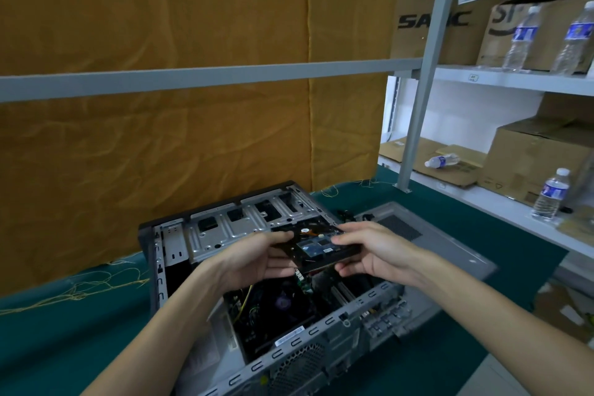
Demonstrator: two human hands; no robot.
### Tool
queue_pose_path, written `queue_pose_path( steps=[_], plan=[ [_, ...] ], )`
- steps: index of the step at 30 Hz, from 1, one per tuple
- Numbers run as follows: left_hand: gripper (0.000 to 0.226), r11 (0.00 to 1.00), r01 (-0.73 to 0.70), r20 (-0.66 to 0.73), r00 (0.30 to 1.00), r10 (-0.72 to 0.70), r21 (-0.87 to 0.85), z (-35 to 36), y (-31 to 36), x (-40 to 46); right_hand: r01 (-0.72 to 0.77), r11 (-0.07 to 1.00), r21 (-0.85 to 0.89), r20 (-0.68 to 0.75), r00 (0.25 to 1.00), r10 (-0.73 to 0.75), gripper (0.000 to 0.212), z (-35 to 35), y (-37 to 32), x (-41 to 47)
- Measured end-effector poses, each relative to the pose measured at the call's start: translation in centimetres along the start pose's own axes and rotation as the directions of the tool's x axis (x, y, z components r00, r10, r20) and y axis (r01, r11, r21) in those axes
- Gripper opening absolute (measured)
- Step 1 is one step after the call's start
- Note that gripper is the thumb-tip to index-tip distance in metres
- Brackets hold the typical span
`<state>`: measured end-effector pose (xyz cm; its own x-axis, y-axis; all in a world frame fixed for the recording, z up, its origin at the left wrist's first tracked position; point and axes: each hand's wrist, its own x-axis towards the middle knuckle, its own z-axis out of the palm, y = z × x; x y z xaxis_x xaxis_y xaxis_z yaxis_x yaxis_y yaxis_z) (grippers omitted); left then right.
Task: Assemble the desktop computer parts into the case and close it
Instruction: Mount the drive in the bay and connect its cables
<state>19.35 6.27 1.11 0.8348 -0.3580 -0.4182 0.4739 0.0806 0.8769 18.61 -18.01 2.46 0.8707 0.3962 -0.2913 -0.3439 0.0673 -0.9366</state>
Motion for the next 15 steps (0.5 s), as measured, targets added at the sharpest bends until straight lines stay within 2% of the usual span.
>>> queue_pose_path(
  steps=[2,4,6,8,10,13,15],
  plan=[
    [0.025,0.998,0.054,0.042,0.998,-0.053,-0.018,0.0,-0.1,0.1,-0.038,0.999,-0.002,0.0,0.999,0.038,0.041,-0.5,0.1,-0.6],
    [0.027,0.994,0.092,0.046,0.995,-0.089,-0.059,0.1,-0.4,0.5,-0.078,0.996,-0.036,-0.058,0.995,0.076,0.049,-0.7,0.2,-0.9],
    [0.026,0.989,0.112,0.026,0.994,-0.11,-0.099,0.1,-0.9,1.0,-0.125,0.987,-0.097,-0.088,0.989,0.117,0.072,-0.8,0.5,-1.0],
    [0.025,0.985,0.132,-0.015,0.991,-0.135,-0.106,0.0,-1.4,1.3,-0.152,0.973,-0.172,-0.059,0.988,0.144,0.096,-0.7,0.5,-1.0],
    [0.023,0.984,0.138,-0.055,0.988,-0.145,-0.112,-0.2,-1.6,1.7,-0.154,0.945,-0.29,-0.049,0.988,0.146,0.11,-0.6,0.6,-0.7],
    [0.021,0.984,0.121,-0.109,0.985,-0.135,-0.13,-0.3,-1.8,2.1,-0.116,0.841,-0.528,-0.106,0.992,0.071,0.118,0.2,1.0,0.1],
    [0.02,0.987,0.115,-0.165,0.977,-0.133,-0.114,-0.3,-1.9,2.4,-0.091,0.707,-0.701,-0.142,0.99,-0.013,0.118,0.9,1.0,0.6]
  ],
)
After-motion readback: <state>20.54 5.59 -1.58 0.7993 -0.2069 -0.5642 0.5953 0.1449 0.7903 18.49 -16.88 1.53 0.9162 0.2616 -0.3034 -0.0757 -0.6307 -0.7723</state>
